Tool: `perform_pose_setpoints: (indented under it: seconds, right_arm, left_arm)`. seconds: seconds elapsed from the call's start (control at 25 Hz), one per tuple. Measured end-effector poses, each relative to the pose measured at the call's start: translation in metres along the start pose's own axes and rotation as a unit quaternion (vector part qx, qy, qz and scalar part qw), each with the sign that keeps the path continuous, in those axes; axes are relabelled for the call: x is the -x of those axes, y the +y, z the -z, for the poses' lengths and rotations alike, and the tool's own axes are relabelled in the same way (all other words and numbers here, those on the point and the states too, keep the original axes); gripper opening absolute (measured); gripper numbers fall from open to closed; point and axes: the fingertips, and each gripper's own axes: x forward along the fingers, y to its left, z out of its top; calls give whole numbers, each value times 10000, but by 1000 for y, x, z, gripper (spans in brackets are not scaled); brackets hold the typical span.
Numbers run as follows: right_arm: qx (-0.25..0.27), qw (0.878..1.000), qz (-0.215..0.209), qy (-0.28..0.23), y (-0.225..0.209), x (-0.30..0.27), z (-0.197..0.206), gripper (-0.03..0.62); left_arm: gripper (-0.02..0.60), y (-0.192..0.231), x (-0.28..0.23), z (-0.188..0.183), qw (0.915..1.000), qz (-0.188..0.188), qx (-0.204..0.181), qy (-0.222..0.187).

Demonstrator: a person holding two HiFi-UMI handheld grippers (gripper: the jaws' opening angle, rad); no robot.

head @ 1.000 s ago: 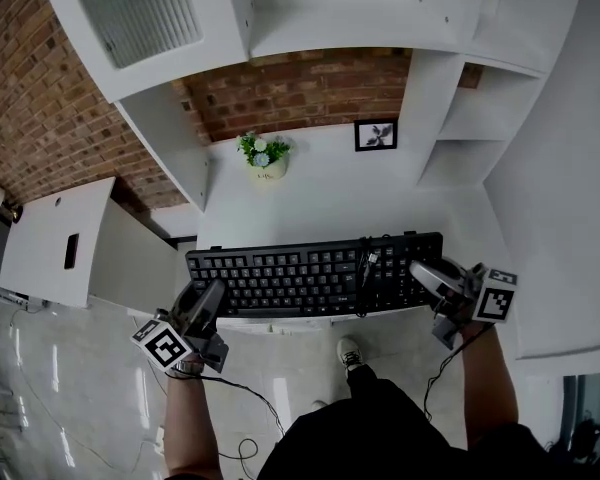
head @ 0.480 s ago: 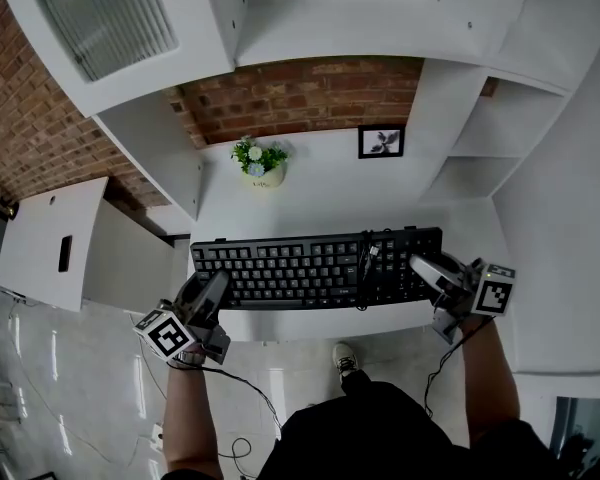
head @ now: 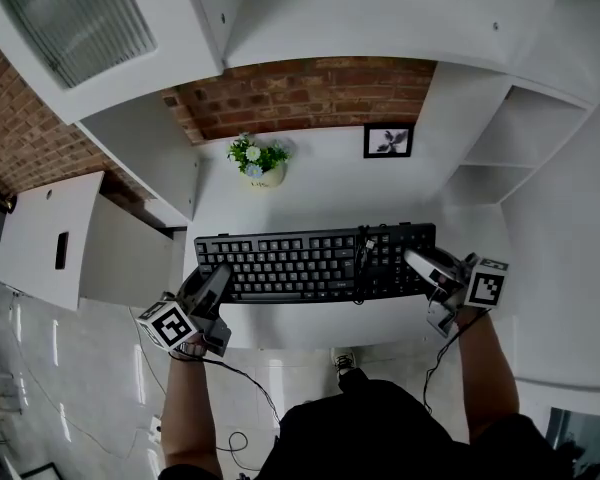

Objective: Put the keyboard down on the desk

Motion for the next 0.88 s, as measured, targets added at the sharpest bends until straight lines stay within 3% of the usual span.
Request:
perform_pose_setpoints:
  seconds: [0.52, 0.72, 0.88]
  right_arm:
    - [-348, 9967, 533, 500, -72, -29, 20, 175]
    - [-395, 9963, 420, 637, -92, -38, 30, 179]
    - [-523, 9957, 416, 638, -105, -44, 36, 183]
  left_arm:
    - [282, 56, -29, 36, 9974, -591, 308, 287]
    - [285, 78, -36, 47, 9944, -950, 231, 404]
    - [290, 87, -47, 66, 9920, -986, 466, 643]
